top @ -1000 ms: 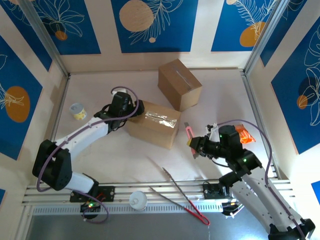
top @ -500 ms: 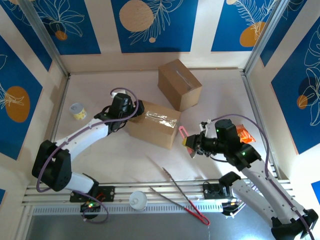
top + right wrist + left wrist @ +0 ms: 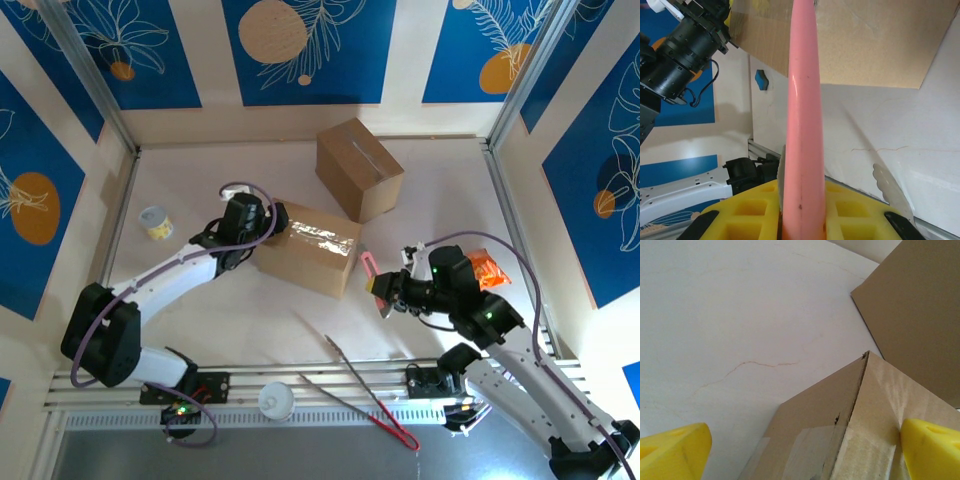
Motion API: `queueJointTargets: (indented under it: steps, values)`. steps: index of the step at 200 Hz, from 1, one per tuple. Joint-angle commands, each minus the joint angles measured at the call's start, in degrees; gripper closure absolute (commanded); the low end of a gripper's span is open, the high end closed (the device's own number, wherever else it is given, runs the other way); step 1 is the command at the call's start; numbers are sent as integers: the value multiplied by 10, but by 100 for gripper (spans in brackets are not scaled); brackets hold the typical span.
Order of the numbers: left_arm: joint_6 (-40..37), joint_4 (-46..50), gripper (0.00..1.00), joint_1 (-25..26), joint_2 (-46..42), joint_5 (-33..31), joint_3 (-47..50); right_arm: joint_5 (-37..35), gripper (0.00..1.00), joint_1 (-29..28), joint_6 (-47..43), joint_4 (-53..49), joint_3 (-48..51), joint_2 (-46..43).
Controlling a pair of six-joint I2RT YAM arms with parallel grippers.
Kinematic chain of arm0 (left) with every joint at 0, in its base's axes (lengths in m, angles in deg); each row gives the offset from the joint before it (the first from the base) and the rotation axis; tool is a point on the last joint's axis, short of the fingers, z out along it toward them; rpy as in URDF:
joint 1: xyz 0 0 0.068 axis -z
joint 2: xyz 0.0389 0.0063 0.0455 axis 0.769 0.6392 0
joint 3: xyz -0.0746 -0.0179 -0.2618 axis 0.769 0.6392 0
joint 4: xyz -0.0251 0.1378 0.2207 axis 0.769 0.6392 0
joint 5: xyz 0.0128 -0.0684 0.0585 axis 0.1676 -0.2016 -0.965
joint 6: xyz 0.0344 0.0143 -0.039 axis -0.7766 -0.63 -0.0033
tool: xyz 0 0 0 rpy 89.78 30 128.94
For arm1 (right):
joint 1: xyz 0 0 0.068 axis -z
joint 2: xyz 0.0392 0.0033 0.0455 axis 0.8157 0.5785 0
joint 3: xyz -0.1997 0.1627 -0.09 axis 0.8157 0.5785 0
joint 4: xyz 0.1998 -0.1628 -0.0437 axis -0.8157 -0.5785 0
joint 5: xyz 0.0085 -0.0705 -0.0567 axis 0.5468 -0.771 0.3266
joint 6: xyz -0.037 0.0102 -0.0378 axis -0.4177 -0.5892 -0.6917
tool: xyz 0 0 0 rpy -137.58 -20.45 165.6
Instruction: Unpack the express box
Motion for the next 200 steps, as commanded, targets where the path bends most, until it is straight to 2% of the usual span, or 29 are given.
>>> queueJointTargets:
  steps: [1, 104, 158, 200]
  values:
    - [-20, 171, 5, 12, 33, -17, 59, -15, 100, -4, 4, -17, -1, -12]
    - [-15, 159, 5, 18, 32, -27, 80, -37, 100, -15, 29, -28, 12, -25]
    - [-14, 156, 5, 19, 30, -23, 81, 0, 100, -13, 20, 22, 26, -5]
    - [-15, 157, 5, 18, 27, -23, 81, -5, 100, -1, -2, 29, 8, 9]
